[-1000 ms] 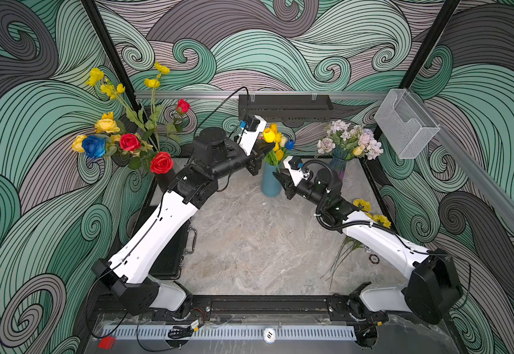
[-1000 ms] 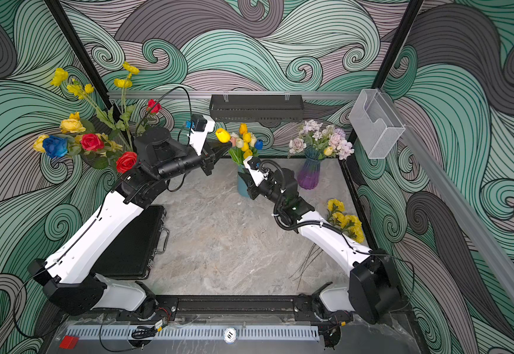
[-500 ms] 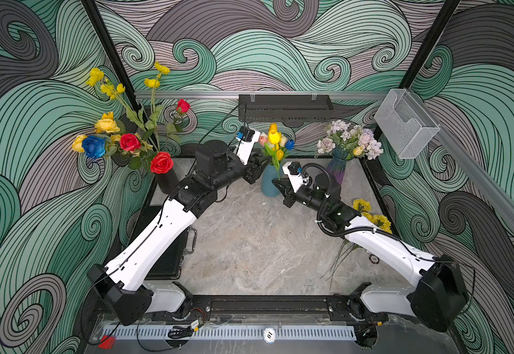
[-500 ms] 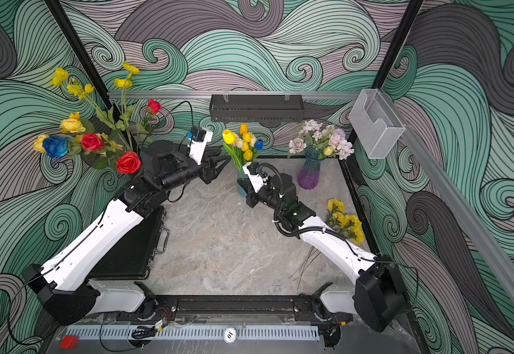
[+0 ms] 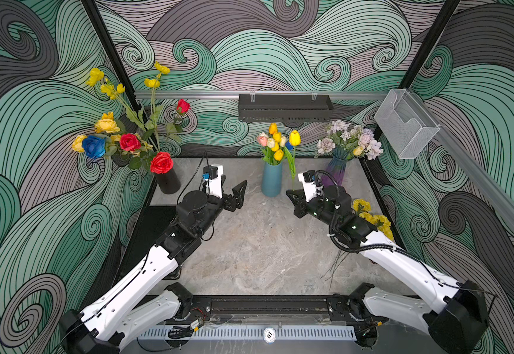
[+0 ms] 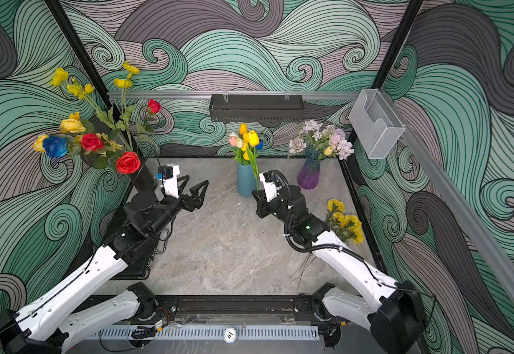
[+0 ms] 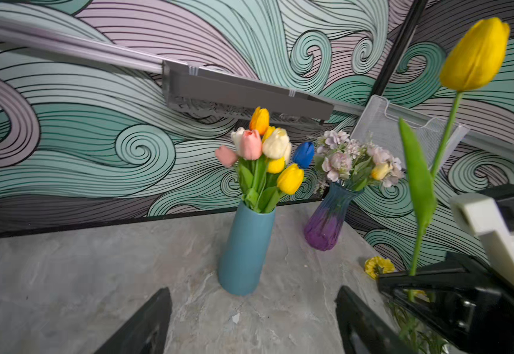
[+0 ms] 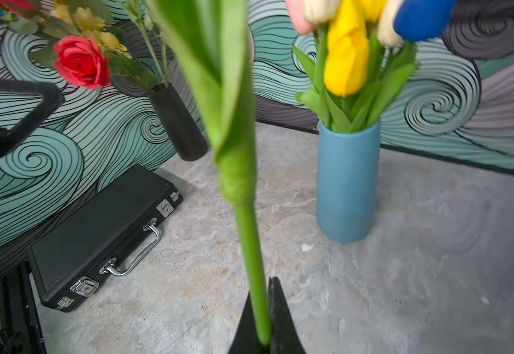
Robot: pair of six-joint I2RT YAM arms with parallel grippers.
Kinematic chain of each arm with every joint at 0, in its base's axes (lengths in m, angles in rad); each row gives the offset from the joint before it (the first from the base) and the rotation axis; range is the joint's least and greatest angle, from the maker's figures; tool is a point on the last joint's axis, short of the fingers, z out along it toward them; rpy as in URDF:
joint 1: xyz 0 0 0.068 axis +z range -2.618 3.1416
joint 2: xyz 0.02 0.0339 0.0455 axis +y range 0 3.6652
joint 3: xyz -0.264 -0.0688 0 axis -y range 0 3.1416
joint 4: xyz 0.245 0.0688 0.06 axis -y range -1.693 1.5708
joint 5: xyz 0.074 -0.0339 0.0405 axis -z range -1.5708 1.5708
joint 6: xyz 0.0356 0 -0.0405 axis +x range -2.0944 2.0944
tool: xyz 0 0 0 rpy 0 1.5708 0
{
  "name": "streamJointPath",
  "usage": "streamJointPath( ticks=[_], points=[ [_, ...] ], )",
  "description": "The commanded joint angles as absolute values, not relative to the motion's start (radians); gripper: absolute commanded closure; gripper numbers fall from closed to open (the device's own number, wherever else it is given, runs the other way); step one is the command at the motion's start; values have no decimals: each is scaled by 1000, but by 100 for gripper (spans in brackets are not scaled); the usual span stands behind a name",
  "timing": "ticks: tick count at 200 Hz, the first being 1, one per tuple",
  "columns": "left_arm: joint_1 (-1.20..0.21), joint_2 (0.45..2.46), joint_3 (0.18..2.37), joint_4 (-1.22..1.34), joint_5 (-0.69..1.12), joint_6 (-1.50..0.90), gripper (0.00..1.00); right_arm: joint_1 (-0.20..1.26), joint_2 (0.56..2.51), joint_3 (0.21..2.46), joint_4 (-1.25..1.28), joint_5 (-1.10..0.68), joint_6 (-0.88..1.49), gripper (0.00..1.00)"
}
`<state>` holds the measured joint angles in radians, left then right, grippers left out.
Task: Pick out yellow flowers from the vase
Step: Pick up the flower from the vase, then place the flower at the center of the board.
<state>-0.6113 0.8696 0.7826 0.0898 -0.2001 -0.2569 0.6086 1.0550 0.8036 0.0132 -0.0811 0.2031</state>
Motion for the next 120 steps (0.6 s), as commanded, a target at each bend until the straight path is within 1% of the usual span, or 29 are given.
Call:
streamJointPath(
  ticks=[1, 29, 64, 89, 120],
  points=[
    [-614, 828, 732, 89, -312, -325, 15, 611, 986, 759, -123, 28, 318, 100],
    [-612, 819, 666, 54, -363, -353, 12, 610, 900, 705, -227, 89, 427, 100],
    [-612, 849, 599, 70, -402, -355, 9, 596, 832, 639, -346, 137, 562, 100],
    [-610, 886, 560, 101, -421, -337, 7, 568, 798, 599, -435, 137, 665, 100],
    [-609, 926, 527, 139, -437, -282, 6, 512, 777, 564, -503, 82, 752, 100]
  ],
)
